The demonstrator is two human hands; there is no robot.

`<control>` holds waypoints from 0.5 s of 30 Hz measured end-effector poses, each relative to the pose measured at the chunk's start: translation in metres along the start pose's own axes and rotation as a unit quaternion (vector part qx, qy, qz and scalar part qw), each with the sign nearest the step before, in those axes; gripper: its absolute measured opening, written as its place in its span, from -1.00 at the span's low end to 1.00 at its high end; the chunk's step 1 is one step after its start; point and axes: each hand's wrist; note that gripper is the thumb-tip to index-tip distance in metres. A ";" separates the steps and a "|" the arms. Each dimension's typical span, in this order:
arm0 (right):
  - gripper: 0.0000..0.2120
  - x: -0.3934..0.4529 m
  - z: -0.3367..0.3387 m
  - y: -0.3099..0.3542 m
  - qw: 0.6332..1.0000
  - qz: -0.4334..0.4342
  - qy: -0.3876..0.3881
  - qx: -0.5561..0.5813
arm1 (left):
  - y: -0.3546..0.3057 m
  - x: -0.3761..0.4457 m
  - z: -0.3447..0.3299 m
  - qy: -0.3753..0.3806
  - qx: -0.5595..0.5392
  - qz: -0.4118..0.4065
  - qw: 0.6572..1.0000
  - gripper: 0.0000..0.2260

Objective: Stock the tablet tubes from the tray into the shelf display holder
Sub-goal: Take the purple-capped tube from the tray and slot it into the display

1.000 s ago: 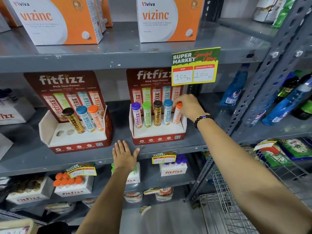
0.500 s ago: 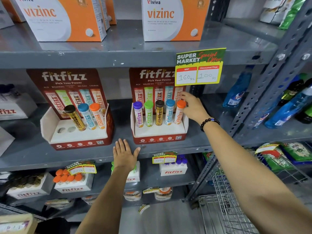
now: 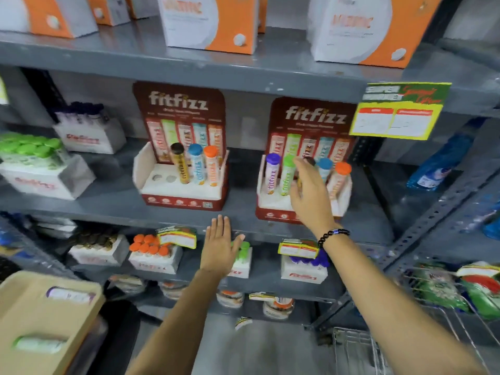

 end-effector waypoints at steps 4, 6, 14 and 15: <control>-0.58 -0.011 -0.062 0.070 0.988 0.117 0.100 -0.001 | 0.061 -0.048 0.019 -0.059 -0.039 0.041 0.997 -0.06; -0.60 -0.020 -0.099 0.108 0.977 0.163 0.137 0.012 | 0.101 -0.073 0.032 -0.063 -0.037 0.072 0.995 -0.20; -0.60 -0.071 -0.239 0.244 0.908 0.269 0.316 0.057 | 0.252 -0.169 0.040 -0.082 -0.028 0.268 0.959 -0.16; -0.60 -0.077 -0.254 0.256 0.897 0.274 0.342 0.058 | 0.264 -0.178 0.038 -0.087 -0.024 0.290 0.953 -0.16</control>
Point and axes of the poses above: each hand's wrist, its own x-axis towards the middle knuckle, its own z-axis out of the back of the hand, y = z × x
